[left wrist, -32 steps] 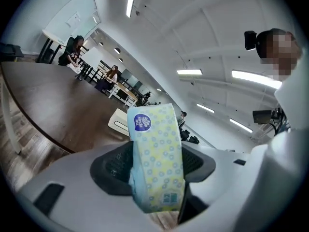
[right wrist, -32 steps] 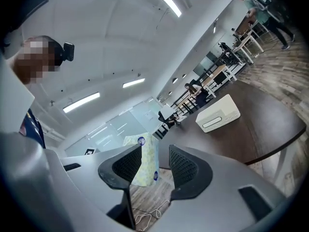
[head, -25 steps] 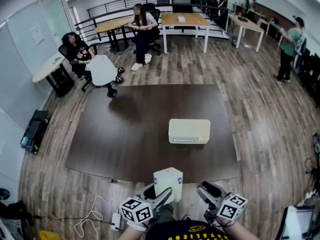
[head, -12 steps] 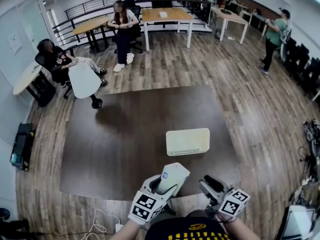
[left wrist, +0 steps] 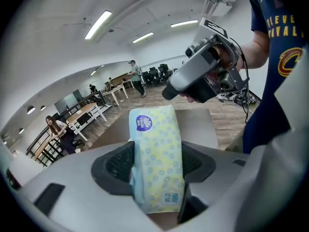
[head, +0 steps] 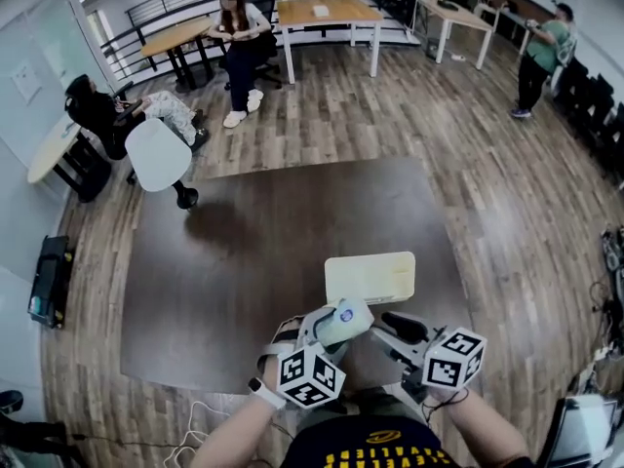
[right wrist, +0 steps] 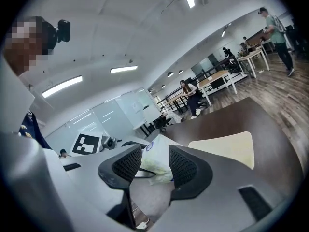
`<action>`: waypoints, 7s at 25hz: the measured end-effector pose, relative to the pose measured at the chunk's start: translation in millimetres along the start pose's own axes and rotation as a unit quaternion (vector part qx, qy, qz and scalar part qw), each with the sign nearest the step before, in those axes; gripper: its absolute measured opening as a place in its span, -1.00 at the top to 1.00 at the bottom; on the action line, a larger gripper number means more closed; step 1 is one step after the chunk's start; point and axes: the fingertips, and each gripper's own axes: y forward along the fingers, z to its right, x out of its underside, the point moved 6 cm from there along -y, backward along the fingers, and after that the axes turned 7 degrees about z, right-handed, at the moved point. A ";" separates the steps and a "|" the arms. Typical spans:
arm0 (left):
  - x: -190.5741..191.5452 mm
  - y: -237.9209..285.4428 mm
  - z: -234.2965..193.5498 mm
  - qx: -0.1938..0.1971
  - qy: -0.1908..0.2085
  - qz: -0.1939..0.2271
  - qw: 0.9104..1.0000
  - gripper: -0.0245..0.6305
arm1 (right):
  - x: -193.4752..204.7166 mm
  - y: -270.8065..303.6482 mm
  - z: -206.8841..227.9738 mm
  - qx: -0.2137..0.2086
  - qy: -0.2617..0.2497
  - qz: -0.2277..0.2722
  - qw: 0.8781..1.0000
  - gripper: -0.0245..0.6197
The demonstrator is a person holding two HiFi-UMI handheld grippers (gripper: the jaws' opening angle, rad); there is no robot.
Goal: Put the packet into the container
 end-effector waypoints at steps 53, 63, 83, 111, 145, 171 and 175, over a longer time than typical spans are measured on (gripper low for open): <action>53.2 215.1 -43.2 0.209 0.162 -0.116 0.957 0.13 | 38.3 69.4 207.7 0.152 0.154 -0.083 0.973 0.64; 57.5 219.8 -40.9 0.214 0.158 -0.108 0.958 0.13 | 45.2 72.6 205.2 0.151 0.156 -0.092 0.972 0.64; 61.0 209.8 -48.1 0.179 0.151 -0.089 0.968 0.04 | 48.7 75.9 202.6 0.150 0.153 -0.099 0.972 0.64; 39.5 132.4 -53.7 0.039 -0.180 0.026 0.983 0.04 | 38.5 53.7 185.9 0.156 0.127 -0.073 0.977 0.64; -35.8 20.2 -17.5 -0.024 -0.449 0.241 0.860 0.93 | -17.4 12.4 50.7 0.049 -0.110 0.056 0.991 0.89; -40.2 16.7 -14.3 -0.052 -0.419 0.240 0.874 0.93 | -21.3 8.8 42.2 0.040 -0.134 0.105 0.985 0.89; -39.9 17.2 -15.0 -0.049 -0.414 0.242 0.876 0.93 | -25.1 10.4 38.5 0.040 -0.145 0.103 0.983 0.89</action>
